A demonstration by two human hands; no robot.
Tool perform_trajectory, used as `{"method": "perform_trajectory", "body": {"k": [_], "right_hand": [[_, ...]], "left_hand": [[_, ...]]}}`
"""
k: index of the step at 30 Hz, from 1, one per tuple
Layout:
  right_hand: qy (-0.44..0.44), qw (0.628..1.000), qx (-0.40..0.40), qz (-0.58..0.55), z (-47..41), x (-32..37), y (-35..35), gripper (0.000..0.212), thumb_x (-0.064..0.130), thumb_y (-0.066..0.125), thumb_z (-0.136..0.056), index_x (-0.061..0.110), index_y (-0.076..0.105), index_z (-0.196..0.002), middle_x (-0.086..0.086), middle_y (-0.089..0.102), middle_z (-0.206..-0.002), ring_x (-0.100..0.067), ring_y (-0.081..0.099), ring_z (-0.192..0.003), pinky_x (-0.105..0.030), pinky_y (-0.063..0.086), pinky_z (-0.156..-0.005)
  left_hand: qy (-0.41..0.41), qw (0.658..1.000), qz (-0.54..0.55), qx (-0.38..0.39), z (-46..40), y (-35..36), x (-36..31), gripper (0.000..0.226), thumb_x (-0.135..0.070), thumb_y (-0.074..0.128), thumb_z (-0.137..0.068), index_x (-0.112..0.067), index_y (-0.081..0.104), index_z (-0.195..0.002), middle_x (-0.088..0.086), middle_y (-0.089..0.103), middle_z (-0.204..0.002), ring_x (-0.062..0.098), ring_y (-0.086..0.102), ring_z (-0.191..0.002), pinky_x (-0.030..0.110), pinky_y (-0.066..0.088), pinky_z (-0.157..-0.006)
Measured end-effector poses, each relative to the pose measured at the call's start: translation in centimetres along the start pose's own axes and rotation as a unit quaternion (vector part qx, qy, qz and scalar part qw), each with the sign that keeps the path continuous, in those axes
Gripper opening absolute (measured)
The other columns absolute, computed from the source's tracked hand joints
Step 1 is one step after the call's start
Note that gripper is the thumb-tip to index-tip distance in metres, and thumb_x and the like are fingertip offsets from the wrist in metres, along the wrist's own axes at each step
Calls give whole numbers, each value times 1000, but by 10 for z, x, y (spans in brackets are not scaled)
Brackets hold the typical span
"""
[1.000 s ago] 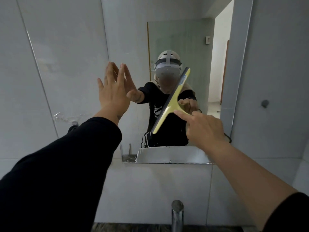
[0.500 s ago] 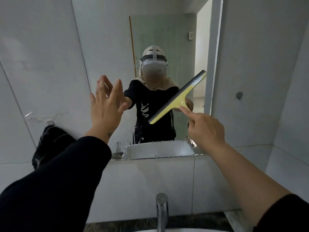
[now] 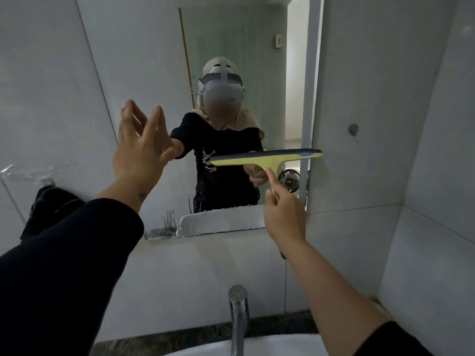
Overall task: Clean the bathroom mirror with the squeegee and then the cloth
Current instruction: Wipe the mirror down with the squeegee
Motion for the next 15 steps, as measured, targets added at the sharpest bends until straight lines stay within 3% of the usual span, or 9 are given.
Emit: {"method": "perform_trajectory", "body": {"k": [4, 8, 15], "right_hand": [[38, 996, -14, -75, 12, 7, 20, 48, 18, 40, -100, 40, 38, -142, 8, 53, -62, -4, 38, -51, -15, 29, -41], [37, 995, 5, -95, 33, 17, 48, 48, 18, 40, -100, 40, 37, -142, 14, 33, -53, -4, 33, -44, -12, 33, -40], [14, 995, 19, -93, 61, 42, 95, 49, 17, 41, -99, 36, 35, -143, 11, 35, -54, -2, 31, -47, -15, 23, -45]], "left_hand": [[1, 1000, -3, -2, 0, 1, 1, 86, -38, 70, -82, -39, 13, -147, 9, -5, -159, 28, 5, -146, 51, 45, -97], [5, 1000, -1, -4, 1, 2, 2, 83, -36, 69, -84, -39, 14, -147, 9, -5, -159, 27, 4, -146, 51, 45, -97], [-4, 1000, -3, 18, 2, -3, -3, 84, -28, 66, -85, -40, 11, -148, 9, -9, -159, 25, -3, -147, 43, 40, -102]]}}
Point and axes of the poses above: each hand's wrist, its own z-axis away from the middle knuckle, its own y-axis out of the palm, x = y × z, the point moved 1 cm from there along -z, towards the middle knuckle
